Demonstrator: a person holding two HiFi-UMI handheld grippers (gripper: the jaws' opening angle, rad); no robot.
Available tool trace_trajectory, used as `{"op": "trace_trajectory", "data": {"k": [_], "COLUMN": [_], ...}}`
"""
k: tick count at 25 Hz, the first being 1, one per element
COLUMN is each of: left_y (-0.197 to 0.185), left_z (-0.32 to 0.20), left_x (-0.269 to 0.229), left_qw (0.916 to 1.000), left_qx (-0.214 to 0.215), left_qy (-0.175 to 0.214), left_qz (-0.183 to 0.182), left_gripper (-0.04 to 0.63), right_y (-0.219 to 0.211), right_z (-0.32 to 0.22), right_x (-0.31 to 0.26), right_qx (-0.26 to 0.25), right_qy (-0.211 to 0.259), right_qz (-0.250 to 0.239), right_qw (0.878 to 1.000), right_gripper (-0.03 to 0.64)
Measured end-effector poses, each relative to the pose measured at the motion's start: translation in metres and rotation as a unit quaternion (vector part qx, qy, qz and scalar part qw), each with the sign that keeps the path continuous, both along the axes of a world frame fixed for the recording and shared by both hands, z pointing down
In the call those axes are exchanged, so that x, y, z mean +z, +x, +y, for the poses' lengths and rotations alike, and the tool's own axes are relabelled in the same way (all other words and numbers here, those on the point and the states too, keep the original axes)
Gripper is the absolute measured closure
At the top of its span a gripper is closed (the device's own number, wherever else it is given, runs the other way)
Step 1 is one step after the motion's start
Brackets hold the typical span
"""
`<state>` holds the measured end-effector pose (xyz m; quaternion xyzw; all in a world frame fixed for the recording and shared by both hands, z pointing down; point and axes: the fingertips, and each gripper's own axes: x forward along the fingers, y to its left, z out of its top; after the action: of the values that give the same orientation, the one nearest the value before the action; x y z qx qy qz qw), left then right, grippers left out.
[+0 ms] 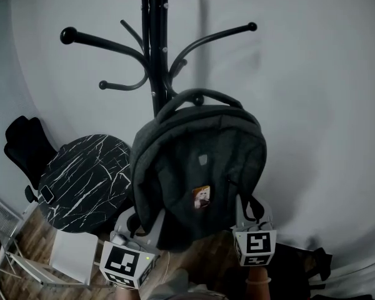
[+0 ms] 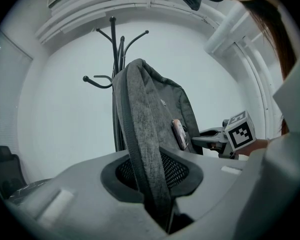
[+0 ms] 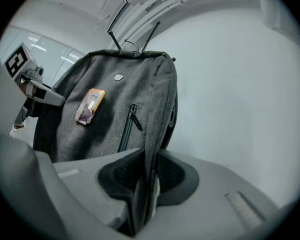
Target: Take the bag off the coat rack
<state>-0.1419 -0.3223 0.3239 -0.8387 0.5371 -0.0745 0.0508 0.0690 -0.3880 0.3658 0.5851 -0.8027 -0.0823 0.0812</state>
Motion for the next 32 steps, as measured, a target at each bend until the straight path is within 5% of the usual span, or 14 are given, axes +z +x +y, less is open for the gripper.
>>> {"op": "trace_trajectory", "data": {"k": [26, 32], "left_y": [0.009, 0.010], "left_z": [0.010, 0.062], "left_x": [-0.004, -0.002], "left_qw": [0.9995, 0.9998], "left_qx": [-0.017, -0.005], "left_qy": [-0.015, 0.003], "left_qz": [0.020, 0.018], "left_gripper": [0.506, 0.506], "right_y": [0.011, 0.010], "right_z": [0.011, 0.064], "right_x": [-0.009, -0.010], "right_qx": [-0.014, -0.005], "right_qy": [0.000, 0.015], "right_qz": [0.000, -0.004], "right_qw": [1.000, 1.000], "right_gripper": [0.549, 0.551]}}
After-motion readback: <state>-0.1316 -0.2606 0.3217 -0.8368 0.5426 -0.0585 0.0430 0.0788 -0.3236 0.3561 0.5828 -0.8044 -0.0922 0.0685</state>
